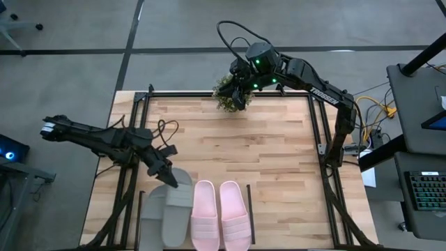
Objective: Pick and place slides into the shelf
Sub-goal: Put the gray slipper on the shelf
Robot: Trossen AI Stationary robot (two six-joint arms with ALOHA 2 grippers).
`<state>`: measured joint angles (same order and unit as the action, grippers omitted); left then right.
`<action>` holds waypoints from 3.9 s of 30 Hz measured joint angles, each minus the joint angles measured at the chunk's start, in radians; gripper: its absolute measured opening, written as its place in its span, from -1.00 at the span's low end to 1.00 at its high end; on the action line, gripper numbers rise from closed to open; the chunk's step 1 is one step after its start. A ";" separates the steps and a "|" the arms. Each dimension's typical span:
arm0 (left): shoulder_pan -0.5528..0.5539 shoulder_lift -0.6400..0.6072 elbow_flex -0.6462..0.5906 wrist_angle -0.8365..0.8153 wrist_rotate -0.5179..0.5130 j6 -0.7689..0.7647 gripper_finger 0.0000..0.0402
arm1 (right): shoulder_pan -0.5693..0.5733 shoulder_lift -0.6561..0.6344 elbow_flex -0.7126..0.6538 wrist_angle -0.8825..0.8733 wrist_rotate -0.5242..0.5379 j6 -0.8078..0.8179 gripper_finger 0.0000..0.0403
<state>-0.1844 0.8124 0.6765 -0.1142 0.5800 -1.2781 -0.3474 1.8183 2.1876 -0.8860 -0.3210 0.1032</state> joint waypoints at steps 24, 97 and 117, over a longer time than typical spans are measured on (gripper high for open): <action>-0.012 0.127 0.013 0.159 -0.032 -0.041 -1.00 | 0.000 0.000 -0.006 0.002 0.000 -0.018 -0.59; -0.037 0.154 -0.087 0.306 0.063 -0.021 0.11 | 0.003 0.000 -0.011 0.009 -0.003 -0.010 -0.59; -0.021 0.130 -0.076 0.406 0.110 -0.062 0.11 | 0.010 0.000 -0.011 0.008 -0.015 -0.010 -0.59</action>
<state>-0.2058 0.9423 0.6010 0.2920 0.6899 -1.3404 -0.3375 1.8183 2.1761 -0.8776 -0.3359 0.0937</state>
